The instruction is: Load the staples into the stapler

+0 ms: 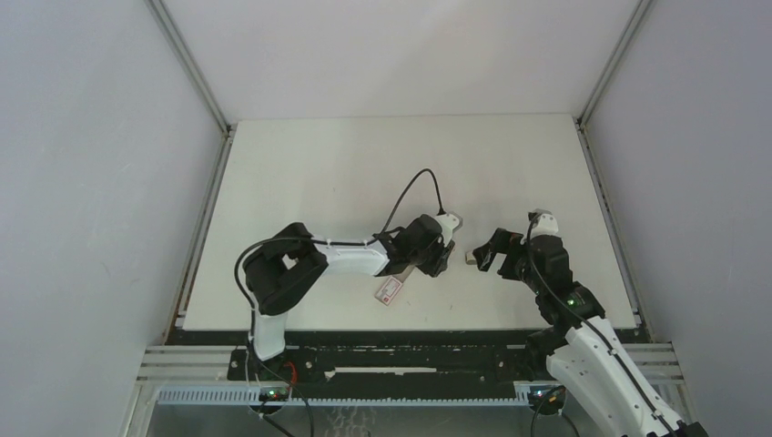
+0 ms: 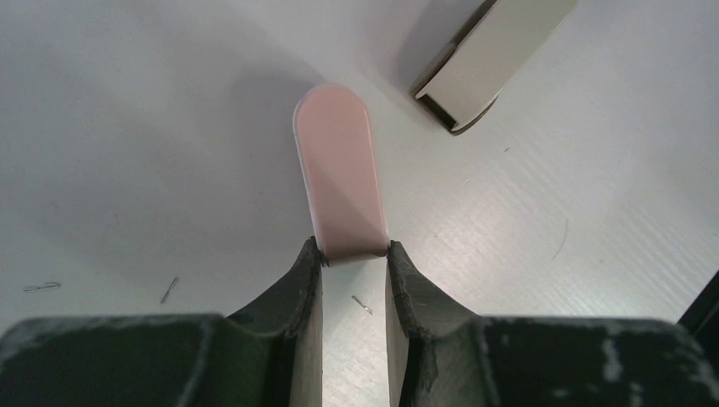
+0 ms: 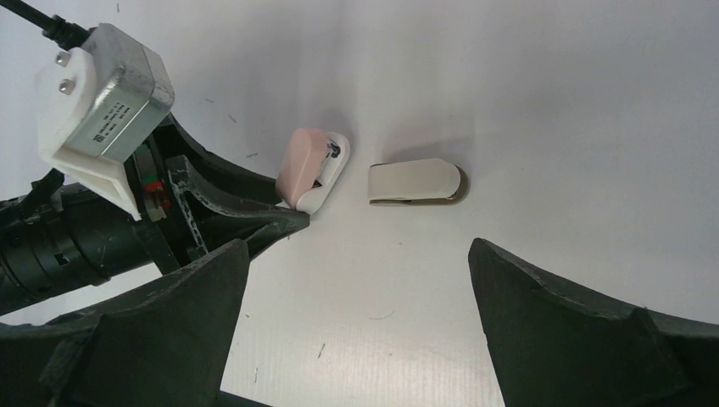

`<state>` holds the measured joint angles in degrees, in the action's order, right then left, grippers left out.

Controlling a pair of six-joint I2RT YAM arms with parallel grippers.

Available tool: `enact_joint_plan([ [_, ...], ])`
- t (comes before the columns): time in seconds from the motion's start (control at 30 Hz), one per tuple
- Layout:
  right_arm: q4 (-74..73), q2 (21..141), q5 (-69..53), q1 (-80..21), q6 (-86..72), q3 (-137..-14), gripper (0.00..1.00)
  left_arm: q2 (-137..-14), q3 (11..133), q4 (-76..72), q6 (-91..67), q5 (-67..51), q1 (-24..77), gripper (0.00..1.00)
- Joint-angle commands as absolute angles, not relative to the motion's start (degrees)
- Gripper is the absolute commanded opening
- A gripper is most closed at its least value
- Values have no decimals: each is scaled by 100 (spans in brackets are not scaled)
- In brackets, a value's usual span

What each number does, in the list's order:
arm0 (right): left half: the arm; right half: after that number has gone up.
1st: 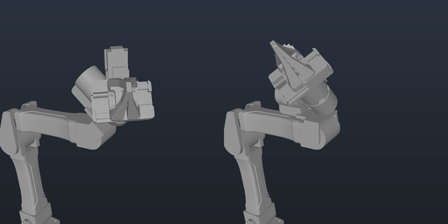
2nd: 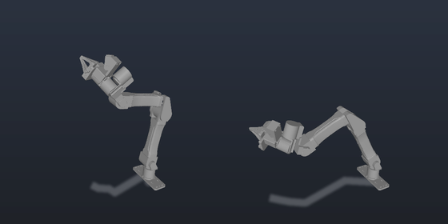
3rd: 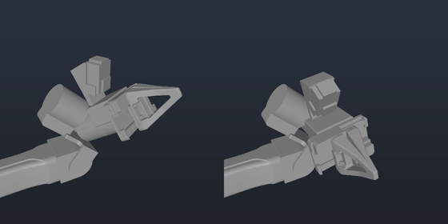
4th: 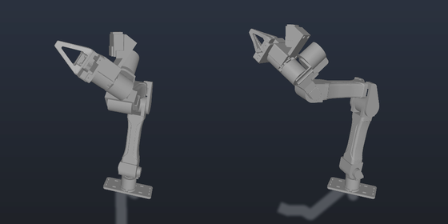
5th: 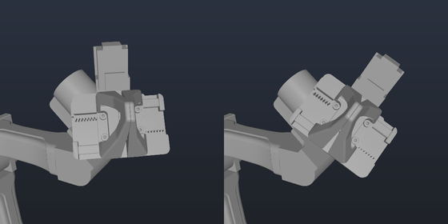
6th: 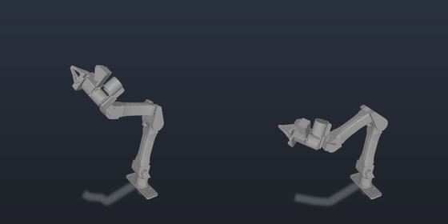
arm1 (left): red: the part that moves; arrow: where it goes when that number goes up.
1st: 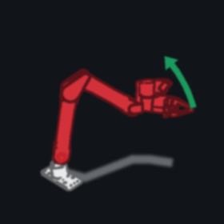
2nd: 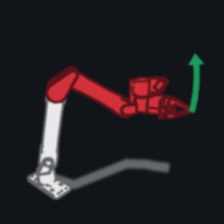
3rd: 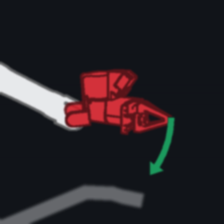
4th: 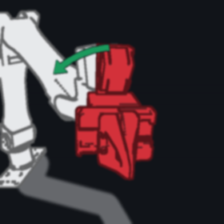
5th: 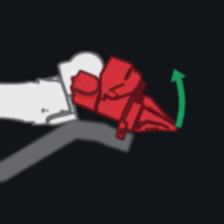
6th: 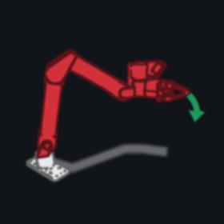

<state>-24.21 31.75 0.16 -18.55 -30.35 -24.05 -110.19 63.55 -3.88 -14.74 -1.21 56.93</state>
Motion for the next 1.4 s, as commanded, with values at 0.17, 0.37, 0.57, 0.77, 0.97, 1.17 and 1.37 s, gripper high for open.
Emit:
enact_joint_plan([
  [0.17,-2125,3226,77,-1811,-2819,-2355,99,-10802,6543,-662,-1599,-235,5595,72],
  [0.37,-1768,3281,-128,-1811,-2672,-2366,99,-9903,6119,-895,-1556,-217,5403,77],
  [0.57,-1192,3908,0,-1773,-2349,-2759,100,-8867,5507,-977,-1717,-331,4453,78],
  [0.77,-595,4740,424,-1260,-1909,-3076,100,-7519,4188,-1685,-2229,-621,2169,78],
  [0.97,88,4994,570,-73,-1874,-2785,100,-5990,2705,-2239,-2656,-311,-186,85],
  [1.17,1751,4908,1023,407,-1695,-1666,100,-4755,1336,-2807,-1911,1903,-873,100],
  [1.37,3642,5419,1398,410,-1443,-813,100,-5676,1345,-3700,-1530,1905,-890,100],
])
